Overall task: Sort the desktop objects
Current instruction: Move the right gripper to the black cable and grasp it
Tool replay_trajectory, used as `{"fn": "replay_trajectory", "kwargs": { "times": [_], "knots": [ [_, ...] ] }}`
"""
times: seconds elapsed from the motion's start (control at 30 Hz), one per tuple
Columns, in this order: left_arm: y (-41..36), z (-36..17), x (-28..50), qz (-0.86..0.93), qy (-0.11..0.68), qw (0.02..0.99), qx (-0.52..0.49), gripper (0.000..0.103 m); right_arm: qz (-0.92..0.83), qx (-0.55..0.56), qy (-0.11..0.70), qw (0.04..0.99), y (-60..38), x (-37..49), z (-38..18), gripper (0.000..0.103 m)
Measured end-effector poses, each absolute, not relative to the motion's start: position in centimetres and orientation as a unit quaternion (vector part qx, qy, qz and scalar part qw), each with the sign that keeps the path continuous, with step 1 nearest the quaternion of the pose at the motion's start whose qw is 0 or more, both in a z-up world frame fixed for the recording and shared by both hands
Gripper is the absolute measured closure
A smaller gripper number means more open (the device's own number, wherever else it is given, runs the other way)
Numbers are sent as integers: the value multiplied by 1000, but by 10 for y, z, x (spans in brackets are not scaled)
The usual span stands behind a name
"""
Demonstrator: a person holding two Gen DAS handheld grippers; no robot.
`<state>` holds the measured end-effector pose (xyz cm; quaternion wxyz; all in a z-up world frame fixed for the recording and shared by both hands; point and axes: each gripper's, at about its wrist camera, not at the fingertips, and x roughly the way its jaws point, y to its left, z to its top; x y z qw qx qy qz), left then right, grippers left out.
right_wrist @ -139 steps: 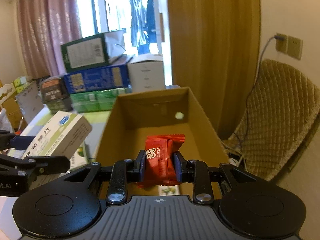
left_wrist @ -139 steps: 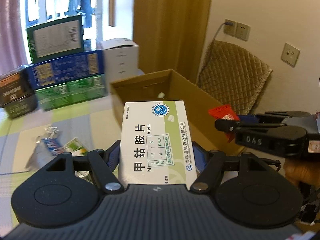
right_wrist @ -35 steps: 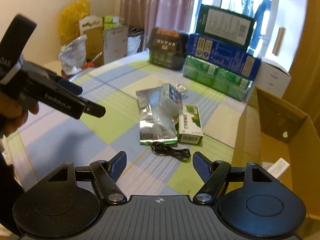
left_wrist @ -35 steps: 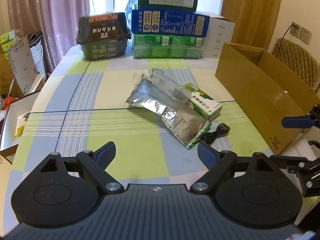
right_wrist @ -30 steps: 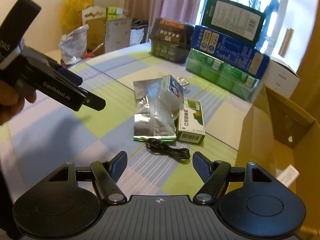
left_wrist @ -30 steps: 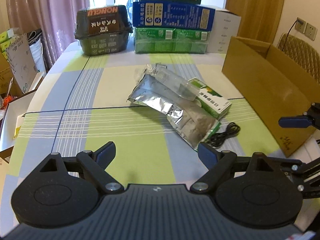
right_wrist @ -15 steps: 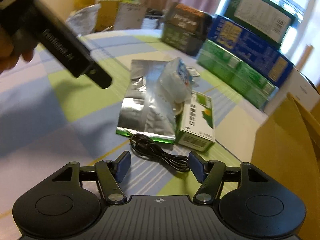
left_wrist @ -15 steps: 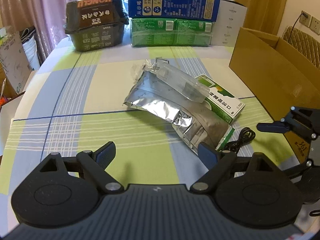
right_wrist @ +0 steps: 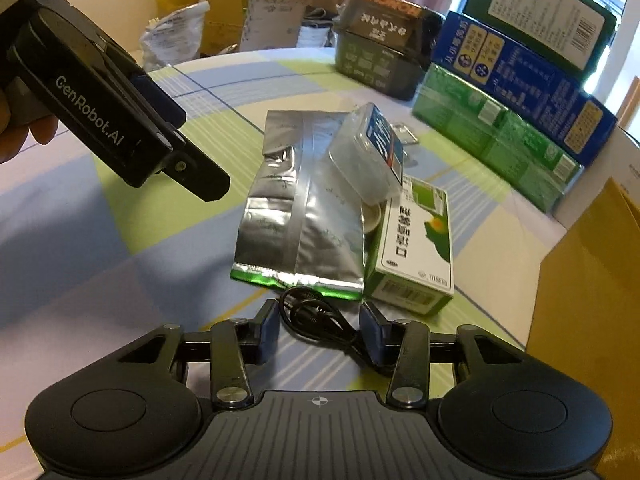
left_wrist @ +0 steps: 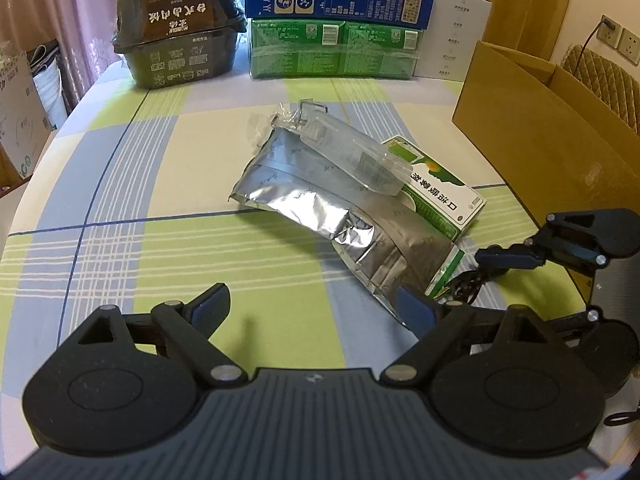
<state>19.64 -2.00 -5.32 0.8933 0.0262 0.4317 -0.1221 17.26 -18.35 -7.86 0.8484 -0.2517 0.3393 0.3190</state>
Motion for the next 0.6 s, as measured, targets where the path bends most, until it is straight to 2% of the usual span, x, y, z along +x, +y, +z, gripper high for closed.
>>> {"fn": "replay_trajectory", "kwargs": {
  "times": [0.03, 0.3, 0.47, 0.6],
  "knots": [
    [-20, -53, 196, -122, 433, 893, 26, 15, 317, -249, 343, 849, -184, 171, -79, 68],
    [-16, -54, 197, -119, 434, 893, 17, 15, 310, -252, 338, 852, -185, 146, -78, 72],
    [-16, -55, 196, -121, 435, 892, 16, 15, 253, -146, 360, 886, -201, 167, -67, 78],
    [-18, -55, 195, -123, 436, 891, 13, 15, 206, -71, 344, 913, -217, 184, -58, 76]
  ]
}}
